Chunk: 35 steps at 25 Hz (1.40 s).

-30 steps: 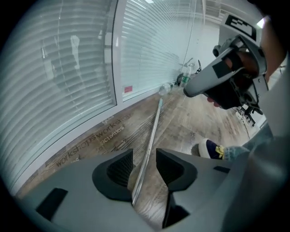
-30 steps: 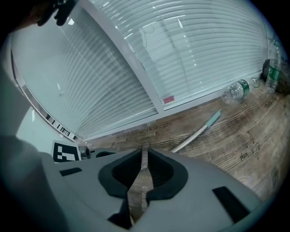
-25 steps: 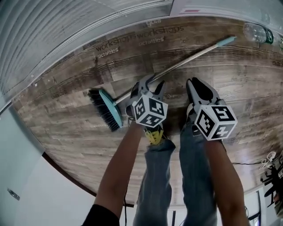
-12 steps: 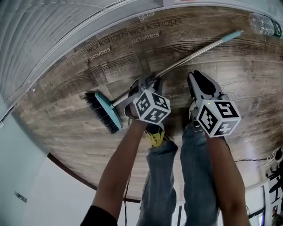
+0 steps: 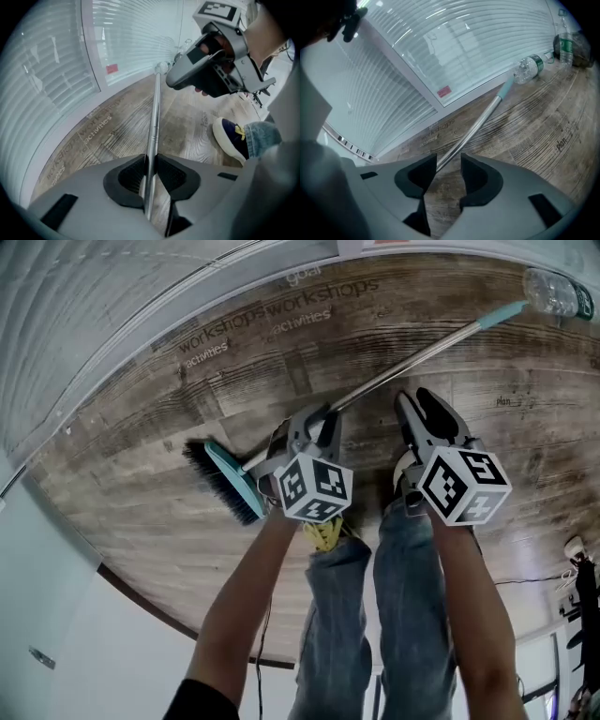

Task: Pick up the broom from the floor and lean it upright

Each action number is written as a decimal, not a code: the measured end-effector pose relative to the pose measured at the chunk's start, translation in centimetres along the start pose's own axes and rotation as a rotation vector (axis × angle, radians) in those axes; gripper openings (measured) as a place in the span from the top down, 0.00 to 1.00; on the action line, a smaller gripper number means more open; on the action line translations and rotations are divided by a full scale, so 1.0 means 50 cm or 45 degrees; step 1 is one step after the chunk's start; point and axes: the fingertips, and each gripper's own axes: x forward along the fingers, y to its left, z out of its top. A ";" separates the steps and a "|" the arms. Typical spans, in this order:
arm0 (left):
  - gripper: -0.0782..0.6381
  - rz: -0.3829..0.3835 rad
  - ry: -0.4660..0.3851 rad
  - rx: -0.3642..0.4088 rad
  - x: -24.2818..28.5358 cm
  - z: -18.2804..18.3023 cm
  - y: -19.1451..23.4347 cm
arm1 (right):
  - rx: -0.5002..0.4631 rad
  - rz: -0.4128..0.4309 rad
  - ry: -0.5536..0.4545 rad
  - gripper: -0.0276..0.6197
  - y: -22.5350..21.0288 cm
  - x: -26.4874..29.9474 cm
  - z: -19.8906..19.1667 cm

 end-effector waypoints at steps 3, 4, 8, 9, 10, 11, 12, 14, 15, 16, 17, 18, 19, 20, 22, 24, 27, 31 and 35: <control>0.76 0.005 -0.073 -0.010 -0.041 0.023 -0.008 | 0.079 0.054 -0.068 0.67 0.016 -0.019 0.028; 0.76 0.009 -0.091 -0.018 -0.056 0.031 -0.010 | 0.090 0.071 -0.090 0.67 0.025 -0.027 0.038; 0.76 0.041 -0.149 -0.052 -0.111 0.065 -0.005 | 0.112 0.101 -0.122 0.67 0.060 -0.061 0.070; 0.76 0.044 -0.160 -0.052 -0.121 0.075 -0.003 | 0.111 0.105 -0.136 0.67 0.068 -0.069 0.082; 0.76 0.043 -0.172 -0.048 -0.130 0.083 -0.002 | 0.111 0.115 -0.158 0.67 0.076 -0.078 0.095; 0.76 0.042 -0.184 -0.044 -0.139 0.089 -0.002 | 0.113 0.127 -0.182 0.67 0.084 -0.086 0.107; 0.76 0.041 -0.196 -0.043 -0.151 0.094 -0.003 | 0.115 0.139 -0.200 0.67 0.094 -0.095 0.116; 0.76 0.044 -0.219 -0.050 -0.175 0.105 -0.003 | 0.113 0.159 -0.206 0.67 0.112 -0.108 0.131; 0.77 0.046 -0.228 -0.052 -0.187 0.112 -0.001 | 0.110 0.174 -0.207 0.67 0.123 -0.114 0.140; 0.77 0.047 -0.233 -0.051 -0.199 0.117 0.000 | 0.109 0.195 -0.213 0.68 0.135 -0.121 0.152; 0.77 0.048 -0.234 -0.047 -0.211 0.119 0.000 | 0.110 0.220 -0.220 0.68 0.150 -0.130 0.163; 0.77 0.051 -0.232 -0.042 -0.224 0.120 -0.002 | 0.111 0.244 -0.224 0.72 0.165 -0.139 0.171; 0.77 0.055 -0.229 -0.043 -0.237 0.120 -0.002 | 0.110 0.262 -0.223 0.78 0.179 -0.148 0.178; 0.77 0.060 -0.227 -0.049 -0.249 0.120 -0.003 | 0.105 0.276 -0.218 0.78 0.192 -0.157 0.182; 0.77 0.072 -0.225 -0.073 -0.270 0.121 -0.003 | 0.091 0.300 -0.208 0.79 0.218 -0.174 0.189; 0.77 0.086 -0.229 -0.088 -0.291 0.126 0.000 | 0.068 0.326 -0.217 0.80 0.244 -0.192 0.200; 0.77 0.103 -0.236 -0.098 -0.328 0.141 0.000 | 0.027 0.347 -0.227 0.81 0.281 -0.232 0.215; 0.77 0.096 -0.227 -0.069 -0.387 0.158 -0.002 | -0.021 0.367 -0.227 0.82 0.334 -0.295 0.231; 0.77 0.117 -0.240 -0.060 -0.462 0.190 0.010 | -0.098 0.407 -0.260 0.82 0.406 -0.364 0.268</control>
